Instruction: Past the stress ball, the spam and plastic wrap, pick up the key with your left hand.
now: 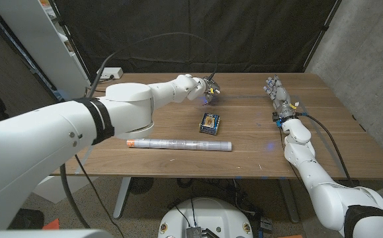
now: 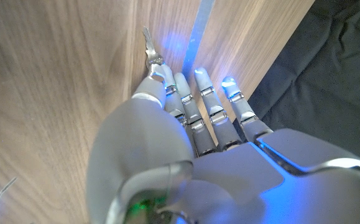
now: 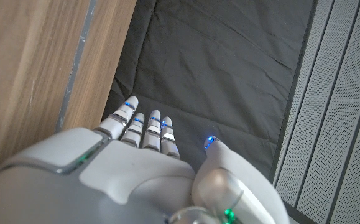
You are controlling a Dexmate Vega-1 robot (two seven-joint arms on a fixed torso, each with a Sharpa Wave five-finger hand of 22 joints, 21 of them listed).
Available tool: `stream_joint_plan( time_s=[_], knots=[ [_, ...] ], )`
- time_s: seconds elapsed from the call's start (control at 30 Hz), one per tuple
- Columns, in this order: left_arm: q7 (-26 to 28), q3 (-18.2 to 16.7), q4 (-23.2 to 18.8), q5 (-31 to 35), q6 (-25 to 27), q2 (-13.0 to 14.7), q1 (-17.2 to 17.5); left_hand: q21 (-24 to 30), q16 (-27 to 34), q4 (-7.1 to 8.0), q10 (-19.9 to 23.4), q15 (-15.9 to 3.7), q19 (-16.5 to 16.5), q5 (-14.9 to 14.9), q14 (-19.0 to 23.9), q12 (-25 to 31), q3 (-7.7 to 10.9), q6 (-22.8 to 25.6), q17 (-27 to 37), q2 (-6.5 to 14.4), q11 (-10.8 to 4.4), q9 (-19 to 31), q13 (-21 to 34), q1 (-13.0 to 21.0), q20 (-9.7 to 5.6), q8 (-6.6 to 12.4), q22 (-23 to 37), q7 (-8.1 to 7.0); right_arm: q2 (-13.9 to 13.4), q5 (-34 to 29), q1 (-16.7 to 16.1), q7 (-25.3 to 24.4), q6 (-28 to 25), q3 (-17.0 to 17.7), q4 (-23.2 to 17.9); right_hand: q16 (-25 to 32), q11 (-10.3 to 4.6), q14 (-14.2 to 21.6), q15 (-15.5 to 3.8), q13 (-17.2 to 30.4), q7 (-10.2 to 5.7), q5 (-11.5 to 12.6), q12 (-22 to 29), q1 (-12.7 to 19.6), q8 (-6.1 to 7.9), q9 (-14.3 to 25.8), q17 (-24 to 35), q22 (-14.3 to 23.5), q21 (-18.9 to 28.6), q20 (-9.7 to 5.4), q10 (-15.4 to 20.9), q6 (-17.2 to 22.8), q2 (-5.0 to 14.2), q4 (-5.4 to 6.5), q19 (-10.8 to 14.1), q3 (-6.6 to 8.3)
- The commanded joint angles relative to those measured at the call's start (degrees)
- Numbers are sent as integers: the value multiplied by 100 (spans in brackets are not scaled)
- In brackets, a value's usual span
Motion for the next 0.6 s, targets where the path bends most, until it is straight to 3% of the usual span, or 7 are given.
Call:
stream_joint_plan(
  time_s=[0.03, 0.33, 0.53, 0.6],
  knots=[
    [627, -311, 101, 230, -893, 212, -100, 53, 30, 4, 181, -953, 32, -21, 94, 50, 62, 232, 17, 171, -136, 290, 32, 266, 5, 270, 31, -94, 5, -40, 78, 6, 22, -32, 67, 0, 1, 77, 4, 19, 27, 13, 2, 5, -2, 31, 1, 26, 21, -156, 28, 25, -19, -20, 45, 7],
    [638, -533, -197, 406, -1057, 432, -99, 100, 14, 22, 201, -937, 30, -28, 113, 73, 68, 234, 30, 150, -135, 333, 67, 291, 3, 310, 37, -105, 9, -54, 75, -12, 5, -51, 23, -4, -2, 76, 8, 19, 25, 15, 1, 6, -3, 31, 2, 26, 20, -158, 29, 21, -19, -24, 46, 9],
    [479, -850, -1261, 589, -794, 1026, 16, 129, 1, 28, 196, -945, 21, -31, 117, 79, 74, 235, 42, 138, -137, 362, 90, 311, -7, 336, 40, -95, 3, -79, 46, -53, -25, -75, -75, -5, 0, 79, 10, 19, 24, 17, 2, 7, -3, 31, 2, 26, 19, -157, 36, 21, -17, -27, 46, 12],
    [430, -952, -1420, 660, -727, 1108, 60, 137, -3, 33, 195, -940, 14, -32, 121, 81, 75, 231, 44, 135, -143, 371, 97, 312, -5, 342, 41, -98, 1, -81, 40, -63, -28, -81, -91, -5, -2, 79, 8, 19, 28, 17, 2, 7, -3, 31, 2, 26, 19, -157, 35, 22, -17, -27, 47, 12]
  ],
)
